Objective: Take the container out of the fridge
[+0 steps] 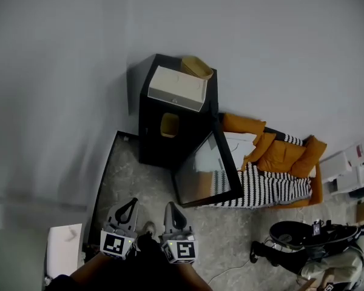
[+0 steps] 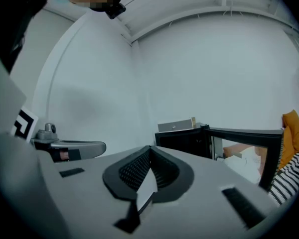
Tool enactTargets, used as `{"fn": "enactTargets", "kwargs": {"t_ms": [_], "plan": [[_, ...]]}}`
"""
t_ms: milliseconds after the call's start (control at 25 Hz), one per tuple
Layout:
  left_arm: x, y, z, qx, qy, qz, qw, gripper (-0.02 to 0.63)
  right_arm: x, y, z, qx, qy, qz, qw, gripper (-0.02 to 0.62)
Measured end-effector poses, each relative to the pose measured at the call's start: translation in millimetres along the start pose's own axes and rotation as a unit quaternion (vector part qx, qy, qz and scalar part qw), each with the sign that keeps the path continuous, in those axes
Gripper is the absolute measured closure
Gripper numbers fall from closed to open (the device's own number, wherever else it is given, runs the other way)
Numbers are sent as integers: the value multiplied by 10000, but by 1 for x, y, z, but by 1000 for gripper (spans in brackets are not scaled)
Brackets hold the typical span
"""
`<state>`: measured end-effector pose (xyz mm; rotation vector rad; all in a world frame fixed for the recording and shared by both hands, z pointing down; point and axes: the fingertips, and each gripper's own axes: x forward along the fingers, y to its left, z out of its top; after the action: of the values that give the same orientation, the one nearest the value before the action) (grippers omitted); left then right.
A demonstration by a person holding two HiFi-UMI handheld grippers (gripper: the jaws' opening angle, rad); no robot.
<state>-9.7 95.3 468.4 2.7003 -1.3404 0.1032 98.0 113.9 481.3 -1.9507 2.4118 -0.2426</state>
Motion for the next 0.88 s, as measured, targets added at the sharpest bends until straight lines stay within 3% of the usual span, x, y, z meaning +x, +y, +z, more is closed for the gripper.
{"fn": "enactTargets", "kwargs": {"t_ms": [280,480,880], "plan": [[43,15,8,148,25,191,9997,601,52,-29,0,167,34,185,9997,595],[79,45,6,44,24,274,9996,601,91,-38,-1,181,98,103,9997,595],[171,108,16,-137,99,46,9998,601,192,-76,-13,442,452,-308,9975,595]]}}
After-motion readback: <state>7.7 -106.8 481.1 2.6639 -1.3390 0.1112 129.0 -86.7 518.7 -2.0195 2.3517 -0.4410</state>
